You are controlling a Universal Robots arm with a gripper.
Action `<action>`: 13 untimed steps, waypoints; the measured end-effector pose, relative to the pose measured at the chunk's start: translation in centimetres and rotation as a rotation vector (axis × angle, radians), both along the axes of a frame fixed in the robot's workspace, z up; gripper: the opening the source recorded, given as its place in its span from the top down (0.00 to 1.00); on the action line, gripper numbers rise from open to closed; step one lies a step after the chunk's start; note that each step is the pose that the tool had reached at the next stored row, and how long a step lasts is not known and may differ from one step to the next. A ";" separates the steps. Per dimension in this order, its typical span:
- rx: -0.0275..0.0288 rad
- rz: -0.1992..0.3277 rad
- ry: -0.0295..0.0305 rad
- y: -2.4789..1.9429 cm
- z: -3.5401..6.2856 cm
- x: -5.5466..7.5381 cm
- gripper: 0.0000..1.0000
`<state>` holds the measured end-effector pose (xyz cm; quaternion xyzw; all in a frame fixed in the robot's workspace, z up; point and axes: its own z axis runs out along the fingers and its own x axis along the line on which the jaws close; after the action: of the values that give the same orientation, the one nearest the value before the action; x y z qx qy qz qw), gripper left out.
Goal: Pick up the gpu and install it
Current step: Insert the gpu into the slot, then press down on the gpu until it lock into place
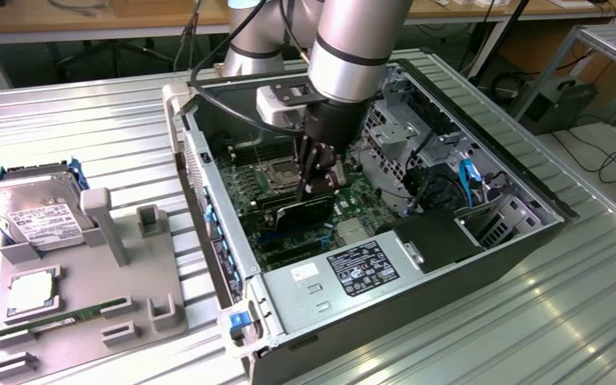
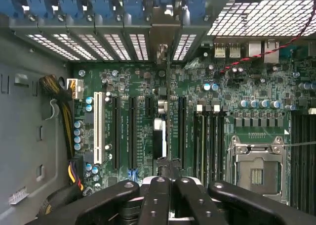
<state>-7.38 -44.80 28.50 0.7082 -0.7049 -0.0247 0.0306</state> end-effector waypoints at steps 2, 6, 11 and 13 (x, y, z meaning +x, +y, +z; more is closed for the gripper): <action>0.0000 0.000 0.0000 0.00 0.00 0.0 0.89; -0.0001 0.000 0.0000 0.00 0.00 0.0 0.89; 0.0000 0.000 0.0000 0.00 -0.01 -0.7 0.89; 0.0002 0.000 -0.0002 -0.02 -0.05 -1.7 0.89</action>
<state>-9.06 -44.82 28.45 0.7083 -0.7048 -0.0247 0.0305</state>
